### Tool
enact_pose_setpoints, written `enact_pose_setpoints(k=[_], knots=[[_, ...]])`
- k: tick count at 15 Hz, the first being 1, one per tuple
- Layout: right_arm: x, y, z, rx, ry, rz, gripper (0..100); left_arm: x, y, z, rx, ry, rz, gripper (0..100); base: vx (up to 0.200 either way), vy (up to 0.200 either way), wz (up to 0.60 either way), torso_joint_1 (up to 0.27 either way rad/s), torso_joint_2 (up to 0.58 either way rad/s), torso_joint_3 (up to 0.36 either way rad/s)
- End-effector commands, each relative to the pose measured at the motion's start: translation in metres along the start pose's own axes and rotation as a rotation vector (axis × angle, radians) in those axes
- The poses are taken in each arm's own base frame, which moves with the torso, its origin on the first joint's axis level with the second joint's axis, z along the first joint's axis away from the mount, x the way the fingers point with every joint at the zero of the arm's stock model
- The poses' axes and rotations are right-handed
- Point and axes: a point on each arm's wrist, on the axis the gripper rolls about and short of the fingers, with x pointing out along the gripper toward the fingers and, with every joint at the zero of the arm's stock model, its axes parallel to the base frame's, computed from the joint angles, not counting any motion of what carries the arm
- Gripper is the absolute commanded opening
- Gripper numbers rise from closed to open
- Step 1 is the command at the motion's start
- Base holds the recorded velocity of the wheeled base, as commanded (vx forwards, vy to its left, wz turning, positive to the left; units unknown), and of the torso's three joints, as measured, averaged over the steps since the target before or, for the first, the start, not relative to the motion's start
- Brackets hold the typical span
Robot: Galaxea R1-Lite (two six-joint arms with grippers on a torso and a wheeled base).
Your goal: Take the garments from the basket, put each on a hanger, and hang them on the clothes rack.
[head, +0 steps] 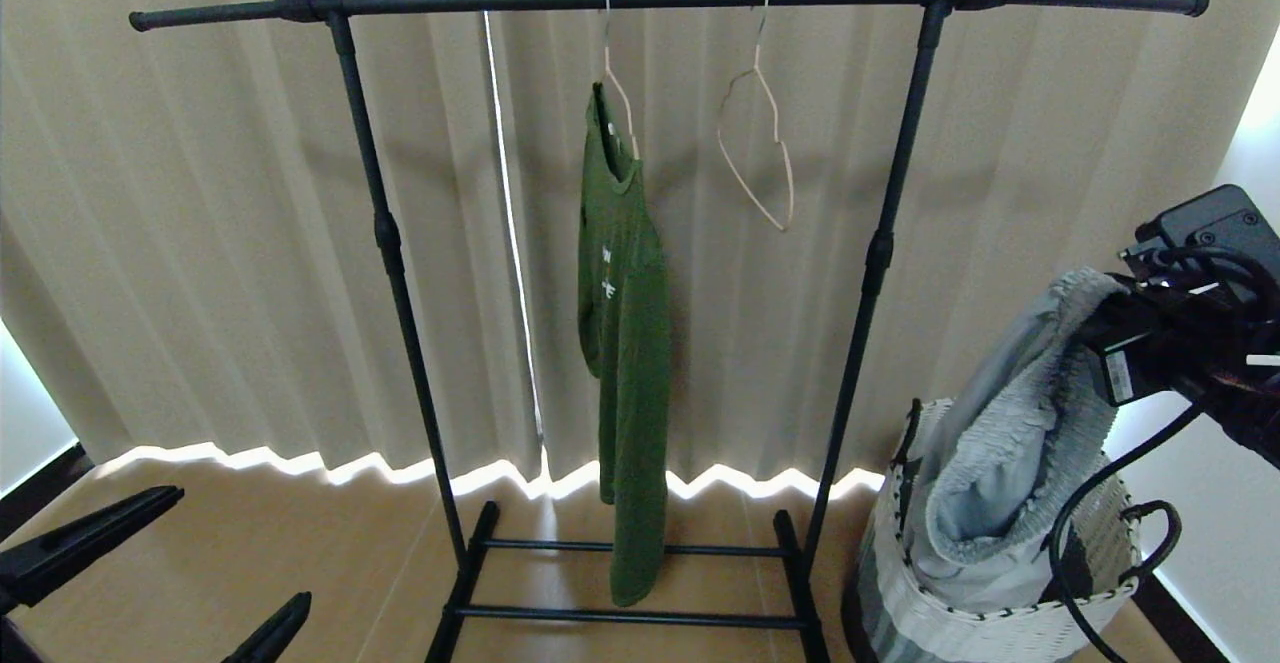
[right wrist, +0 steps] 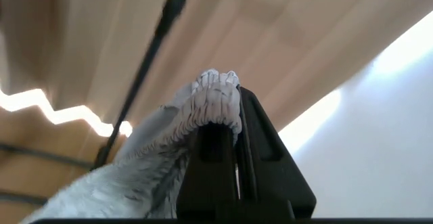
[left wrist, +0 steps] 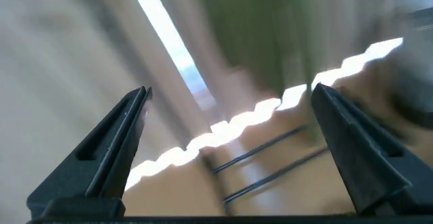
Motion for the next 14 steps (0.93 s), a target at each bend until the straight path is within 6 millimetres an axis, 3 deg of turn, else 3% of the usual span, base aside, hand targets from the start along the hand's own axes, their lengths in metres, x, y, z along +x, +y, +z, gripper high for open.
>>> enact_pose_setpoints(k=[1,5,6,7,11,14], knots=[[0.008,0.001,0.017,0.013,-0.05,0.001,0,0.0,-0.001,0.002,-0.01,-0.022,-0.047,100,0.0,0.0,0.0,0.0,0.0,0.0],[0.01,0.018,0.052,0.097,-0.165,0.08,0,0.016,0.002,0.027,-0.11,-0.082,-0.113,100,0.0,0.0,0.0,0.0,0.0,0.0],[0.01,0.018,0.052,0.097,-0.165,0.08,0,0.016,0.002,0.027,-0.11,-0.082,-0.113,100,0.0,0.0,0.0,0.0,0.0,0.0],[0.01,0.025,0.066,0.132,-0.204,0.112,0,0.028,-0.006,0.034,-0.164,-0.076,-0.212,100,0.0,0.0,0.0,0.0,0.0,0.0],[0.008,0.043,0.095,0.264,-0.255,0.211,0,0.073,-0.02,0.058,-0.276,-0.031,-0.323,100,0.0,0.0,0.0,0.0,0.0,0.0],[-0.005,0.056,0.108,0.349,-0.277,0.308,0,0.109,-0.037,0.069,-0.346,0.018,-0.383,100,0.0,0.0,0.0,0.0,0.0,0.0]])
